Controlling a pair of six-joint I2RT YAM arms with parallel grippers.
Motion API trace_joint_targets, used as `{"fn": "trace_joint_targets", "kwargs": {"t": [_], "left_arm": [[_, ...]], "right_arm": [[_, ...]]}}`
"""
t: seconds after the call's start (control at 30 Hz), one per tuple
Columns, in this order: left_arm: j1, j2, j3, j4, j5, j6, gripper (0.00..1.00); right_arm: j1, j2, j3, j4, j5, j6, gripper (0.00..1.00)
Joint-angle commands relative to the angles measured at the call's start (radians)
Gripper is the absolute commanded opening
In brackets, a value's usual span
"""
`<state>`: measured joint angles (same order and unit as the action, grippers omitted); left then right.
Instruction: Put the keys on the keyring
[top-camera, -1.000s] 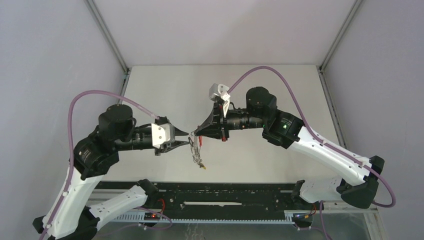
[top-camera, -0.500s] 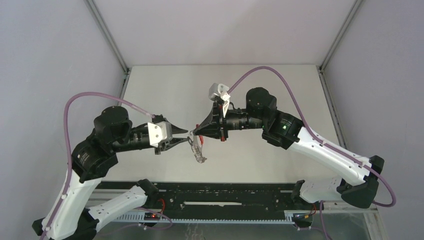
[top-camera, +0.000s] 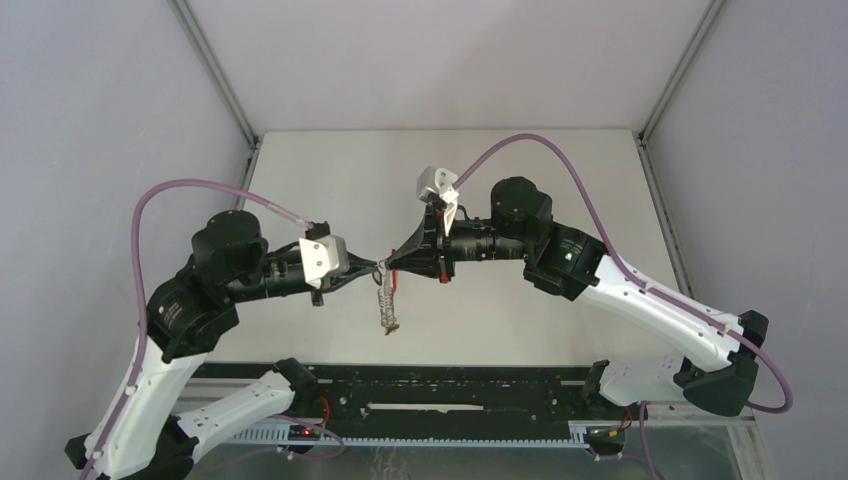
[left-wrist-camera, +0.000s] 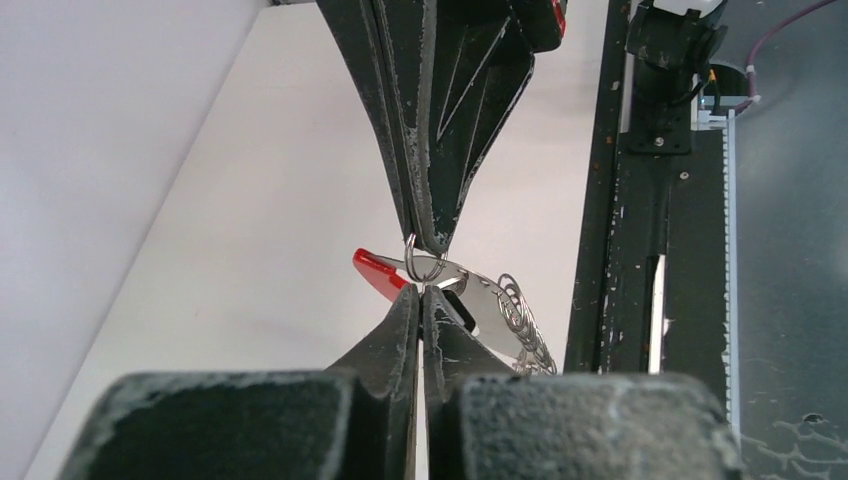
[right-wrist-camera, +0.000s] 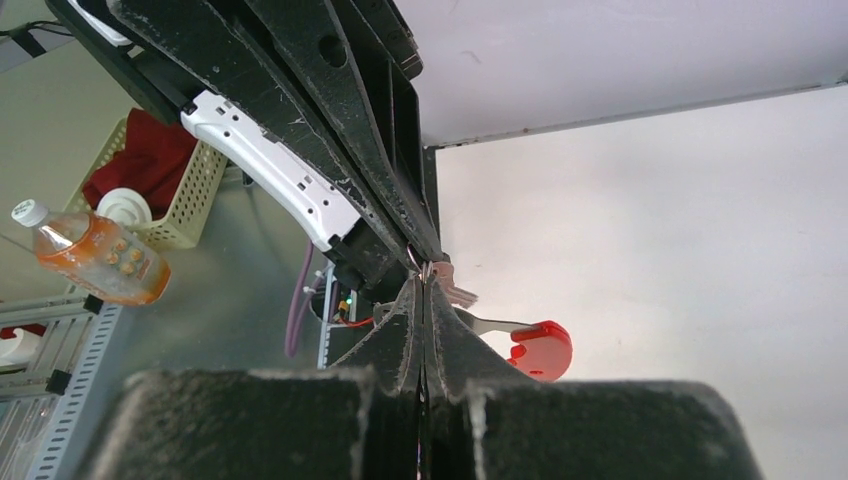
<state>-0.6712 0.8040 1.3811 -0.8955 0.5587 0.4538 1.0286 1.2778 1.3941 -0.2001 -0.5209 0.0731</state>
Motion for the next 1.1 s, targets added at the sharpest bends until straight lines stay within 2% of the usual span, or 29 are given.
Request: {"fn": "trace_joint_targets", "kwargs": {"t": [0.0, 0.33, 0.7, 0.77, 0.93, 1.0, 1.07], "left_arm": [[-0.004, 0.000, -0.031, 0.047, -0.032, 0.014, 0.01], [-0.070, -0.036, -0.087, 0.046, -0.086, 0.198, 0.00], [-0.113, -0.031, -0.100, 0.036, -0.063, 0.222, 0.01], [-0.115, -0.032, -0.104, 0.031, -0.056, 0.227, 0.03], [-0.119, -0.034, -0.113, 0.030, -0.040, 0.243, 0.14], [-0.122, -0.034, -0.119, 0.030, -0.036, 0.254, 0.21], [-0.123, -0.037, -0.126, 0.031, -0.030, 0.268, 0.23]], "right_arm": [[0.014, -0.040, 0.002, 0.050, 0.022, 0.003, 0.00], [0.021, -0.081, -0.085, 0.217, 0.120, 0.135, 0.00], [0.027, -0.123, -0.186, 0.383, 0.224, 0.225, 0.00], [0.029, -0.131, -0.206, 0.419, 0.244, 0.240, 0.00], [0.045, -0.141, -0.247, 0.500, 0.303, 0.266, 0.00], [0.053, -0.145, -0.259, 0.524, 0.327, 0.271, 0.00], [0.060, -0.152, -0.274, 0.548, 0.353, 0.273, 0.00]]}}
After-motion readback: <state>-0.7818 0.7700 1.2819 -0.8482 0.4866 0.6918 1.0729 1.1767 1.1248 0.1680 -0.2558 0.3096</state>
